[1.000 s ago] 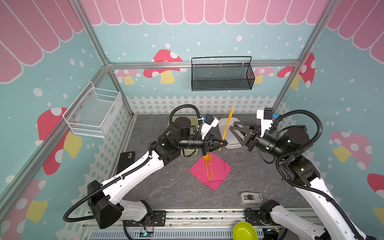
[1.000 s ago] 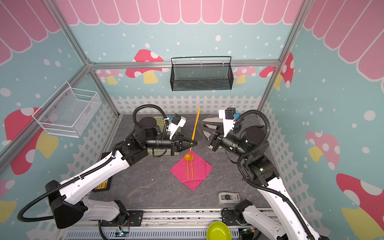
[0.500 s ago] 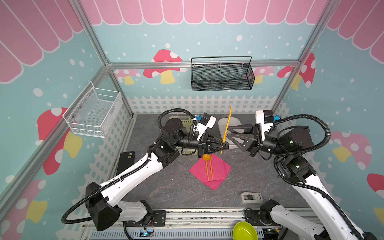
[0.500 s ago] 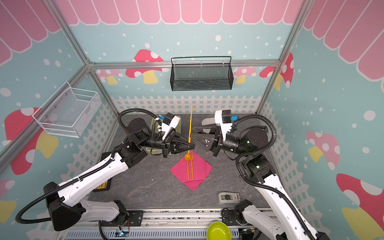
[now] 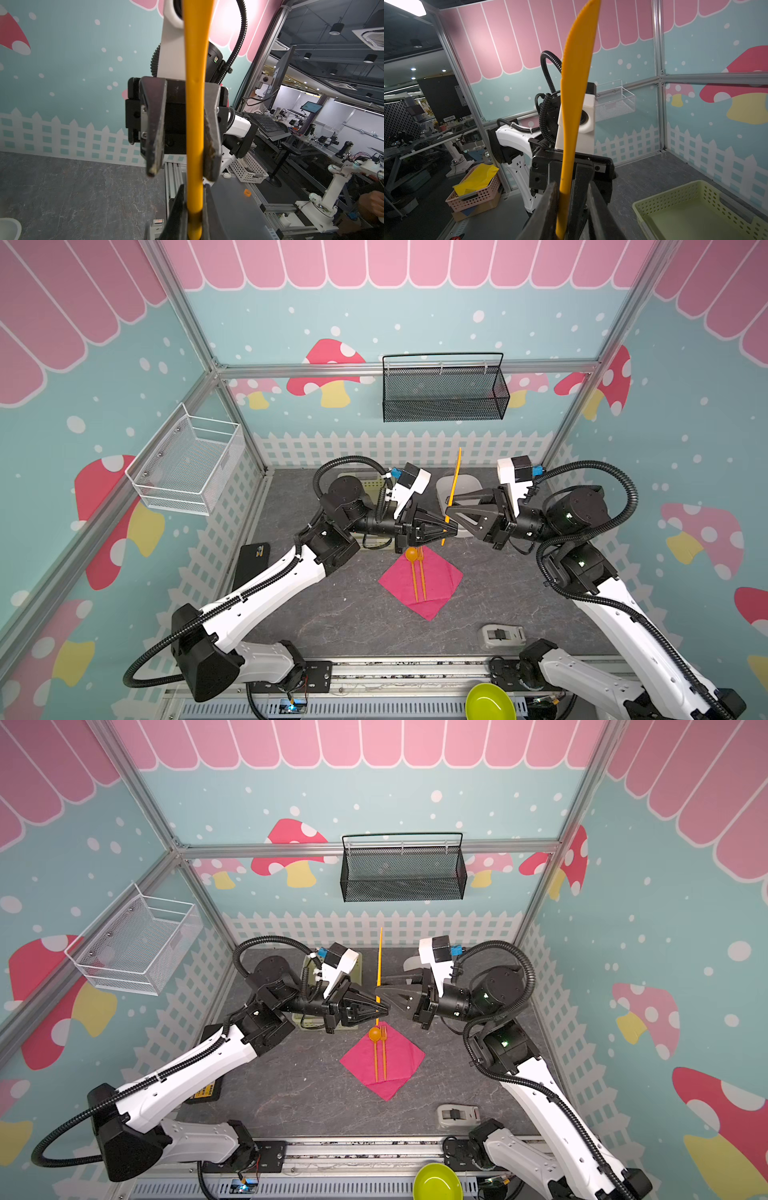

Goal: Place the utensils on the paper napkin and roll it up

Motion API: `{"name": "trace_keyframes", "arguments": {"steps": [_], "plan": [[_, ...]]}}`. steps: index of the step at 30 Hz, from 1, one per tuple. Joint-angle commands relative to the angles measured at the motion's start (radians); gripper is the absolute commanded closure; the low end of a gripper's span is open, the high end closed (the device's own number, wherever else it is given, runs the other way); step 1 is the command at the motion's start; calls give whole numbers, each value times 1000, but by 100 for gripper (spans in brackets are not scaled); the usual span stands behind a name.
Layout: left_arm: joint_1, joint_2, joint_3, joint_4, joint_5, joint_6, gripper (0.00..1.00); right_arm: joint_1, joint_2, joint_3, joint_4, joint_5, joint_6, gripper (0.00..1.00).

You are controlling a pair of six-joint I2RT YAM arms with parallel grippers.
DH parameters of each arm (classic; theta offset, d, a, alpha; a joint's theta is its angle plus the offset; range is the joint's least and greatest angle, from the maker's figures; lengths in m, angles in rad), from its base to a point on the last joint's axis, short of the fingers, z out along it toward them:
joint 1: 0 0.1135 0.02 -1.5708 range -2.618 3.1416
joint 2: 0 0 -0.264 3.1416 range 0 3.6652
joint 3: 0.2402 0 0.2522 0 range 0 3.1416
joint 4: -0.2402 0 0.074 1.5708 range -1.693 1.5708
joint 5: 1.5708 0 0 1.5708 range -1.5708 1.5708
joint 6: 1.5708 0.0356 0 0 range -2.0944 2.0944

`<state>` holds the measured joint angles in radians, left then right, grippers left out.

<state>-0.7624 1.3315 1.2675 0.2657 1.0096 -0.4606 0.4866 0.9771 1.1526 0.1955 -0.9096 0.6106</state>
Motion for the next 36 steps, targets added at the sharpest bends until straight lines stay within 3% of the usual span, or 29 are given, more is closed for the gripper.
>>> {"name": "trace_keyframes", "arguments": {"steps": [1, 36], "plan": [[2, -3, 2, -22, -20, 20, 100, 7, 10, -11, 27, -31, 12, 73], [2, -34, -17, -43, -52, 55, 100, 6, -21, 6, -73, -39, -38, 72]]}}
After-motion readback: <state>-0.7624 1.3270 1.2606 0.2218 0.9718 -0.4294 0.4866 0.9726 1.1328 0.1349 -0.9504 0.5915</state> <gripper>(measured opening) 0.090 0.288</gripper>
